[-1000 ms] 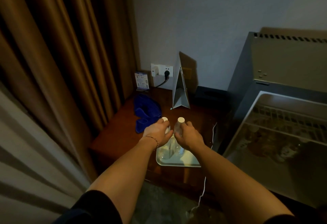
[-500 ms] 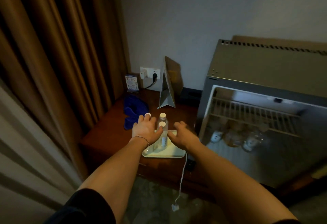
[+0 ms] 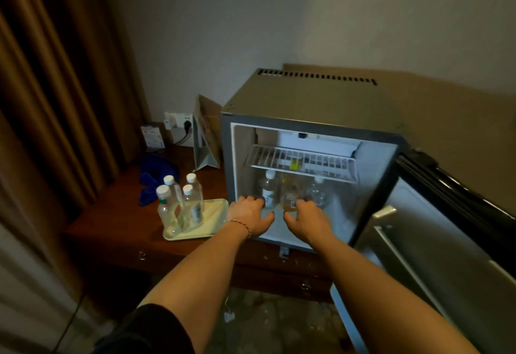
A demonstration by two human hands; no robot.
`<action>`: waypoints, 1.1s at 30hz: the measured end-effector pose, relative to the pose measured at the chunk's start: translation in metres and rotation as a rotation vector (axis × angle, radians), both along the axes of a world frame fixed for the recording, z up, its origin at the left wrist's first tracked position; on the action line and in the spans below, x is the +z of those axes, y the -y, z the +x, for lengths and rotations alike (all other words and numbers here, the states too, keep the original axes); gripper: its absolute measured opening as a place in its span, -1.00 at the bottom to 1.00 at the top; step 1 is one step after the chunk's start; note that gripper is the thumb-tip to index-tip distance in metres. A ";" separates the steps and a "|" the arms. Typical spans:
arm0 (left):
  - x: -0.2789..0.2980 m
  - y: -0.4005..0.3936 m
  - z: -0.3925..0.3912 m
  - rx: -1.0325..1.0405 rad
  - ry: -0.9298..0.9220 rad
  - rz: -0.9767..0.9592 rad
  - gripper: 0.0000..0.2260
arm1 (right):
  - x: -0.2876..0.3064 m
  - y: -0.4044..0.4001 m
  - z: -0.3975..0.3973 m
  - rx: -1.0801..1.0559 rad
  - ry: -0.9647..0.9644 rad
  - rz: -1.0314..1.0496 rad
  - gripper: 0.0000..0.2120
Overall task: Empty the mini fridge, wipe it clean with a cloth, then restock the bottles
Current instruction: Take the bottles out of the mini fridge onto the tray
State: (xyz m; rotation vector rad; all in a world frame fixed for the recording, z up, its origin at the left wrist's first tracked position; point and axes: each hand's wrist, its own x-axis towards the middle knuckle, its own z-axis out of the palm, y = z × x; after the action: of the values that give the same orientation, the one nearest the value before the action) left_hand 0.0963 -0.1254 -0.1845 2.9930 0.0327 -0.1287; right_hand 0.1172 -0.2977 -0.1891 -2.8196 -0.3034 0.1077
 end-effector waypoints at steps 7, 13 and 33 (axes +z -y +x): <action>0.005 0.020 0.015 -0.001 0.008 -0.095 -0.48 | 0.001 0.021 0.013 -0.058 -0.035 -0.023 -0.58; -0.011 0.013 0.063 -0.033 0.006 -0.123 -0.42 | -0.013 0.015 0.057 -0.096 -0.047 -0.044 -0.40; -0.052 0.010 0.132 -0.129 0.192 -0.186 -0.40 | -0.074 0.029 0.138 -0.097 0.288 0.050 -0.56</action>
State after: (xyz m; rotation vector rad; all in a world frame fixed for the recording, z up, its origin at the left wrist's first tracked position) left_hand 0.2281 -0.1358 -0.2365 2.8060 -0.1829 0.1346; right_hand 0.2556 -0.3269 -0.2633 -2.7915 -0.2273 -0.3254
